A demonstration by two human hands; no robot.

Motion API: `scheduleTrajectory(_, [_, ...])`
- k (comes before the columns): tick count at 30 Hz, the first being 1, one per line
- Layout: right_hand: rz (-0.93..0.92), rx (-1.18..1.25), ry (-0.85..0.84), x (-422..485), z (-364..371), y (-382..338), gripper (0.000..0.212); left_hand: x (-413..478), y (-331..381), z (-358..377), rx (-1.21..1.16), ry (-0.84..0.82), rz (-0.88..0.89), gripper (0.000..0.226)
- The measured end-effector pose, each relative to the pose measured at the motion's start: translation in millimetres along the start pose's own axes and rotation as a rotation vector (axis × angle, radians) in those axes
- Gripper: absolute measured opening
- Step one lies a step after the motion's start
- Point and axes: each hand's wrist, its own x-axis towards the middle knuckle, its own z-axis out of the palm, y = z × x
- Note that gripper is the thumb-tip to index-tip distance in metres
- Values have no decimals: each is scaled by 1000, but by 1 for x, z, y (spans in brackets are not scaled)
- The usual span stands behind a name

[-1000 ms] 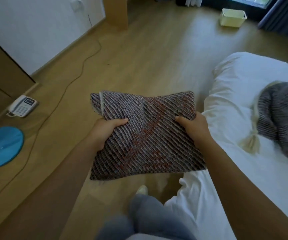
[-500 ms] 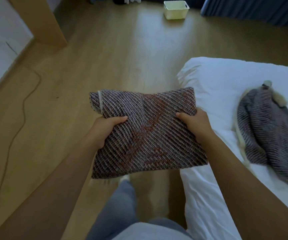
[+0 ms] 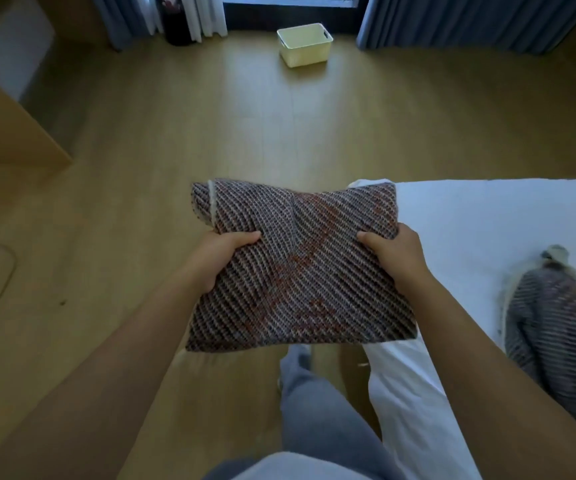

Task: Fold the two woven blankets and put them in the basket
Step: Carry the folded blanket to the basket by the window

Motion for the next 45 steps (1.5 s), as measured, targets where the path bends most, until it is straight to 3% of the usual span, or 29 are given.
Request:
scheduleTrajectory(12, [-6, -24, -25, 299, 27, -142, 49, 240, 212, 41, -36, 32, -51, 63])
scheduleTrajectory(22, [44, 12, 72, 552, 72, -253, 44, 471, 399, 66, -11, 12, -53, 69])
scheduleTrajectory(28, [77, 32, 118, 703, 68, -302, 48, 599, 500, 112, -8, -23, -54, 46])
scheduleTrajectory(31, [63, 42, 114, 792, 60, -324, 47, 666, 549, 145, -13, -5, -35, 41])
scheduleTrajectory(37, [51, -6, 26, 970, 33, -387, 33, 786, 653, 199, -25, 55, -43, 59])
scheduleTrajectory(45, [8, -80, -30, 1185, 42, -471, 33, 949, 779, 233, -86, 76, -20, 59])
